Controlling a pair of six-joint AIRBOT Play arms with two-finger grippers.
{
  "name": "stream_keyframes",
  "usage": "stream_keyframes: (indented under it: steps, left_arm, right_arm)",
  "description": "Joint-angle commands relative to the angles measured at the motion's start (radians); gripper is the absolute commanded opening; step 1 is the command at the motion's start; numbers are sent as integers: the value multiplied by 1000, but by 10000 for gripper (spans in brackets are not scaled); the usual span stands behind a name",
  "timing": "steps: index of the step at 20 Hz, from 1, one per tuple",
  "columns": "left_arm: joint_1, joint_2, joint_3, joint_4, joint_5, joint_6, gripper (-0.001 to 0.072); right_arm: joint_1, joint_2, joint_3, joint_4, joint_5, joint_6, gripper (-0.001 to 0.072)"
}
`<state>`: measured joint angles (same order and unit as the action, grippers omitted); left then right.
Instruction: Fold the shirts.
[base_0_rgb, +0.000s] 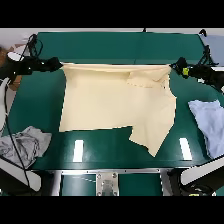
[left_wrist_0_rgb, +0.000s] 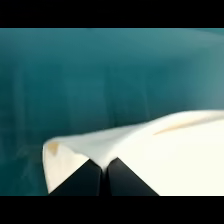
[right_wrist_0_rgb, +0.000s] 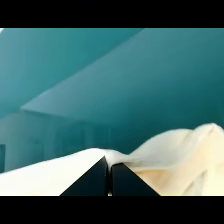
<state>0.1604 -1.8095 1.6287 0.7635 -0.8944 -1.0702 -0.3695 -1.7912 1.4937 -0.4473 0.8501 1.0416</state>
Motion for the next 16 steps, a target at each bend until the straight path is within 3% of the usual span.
stream_keyframes:
  steps: [1, 8, 16]
  left_arm:
    - [0, -8, 4, 234, -161, -143, 24]
    - [-40, -32, -43, 243, -274, -185, 24]
    - [-55, -32, -85, 255, -311, -209, 24]
  right_arm:
    - [-39, -5, 17, -175, 160, 71, 16]
    - [-23, -5, -109, -327, 172, 92, 16]
    - [-20, -6, -135, -331, 156, 93, 17]
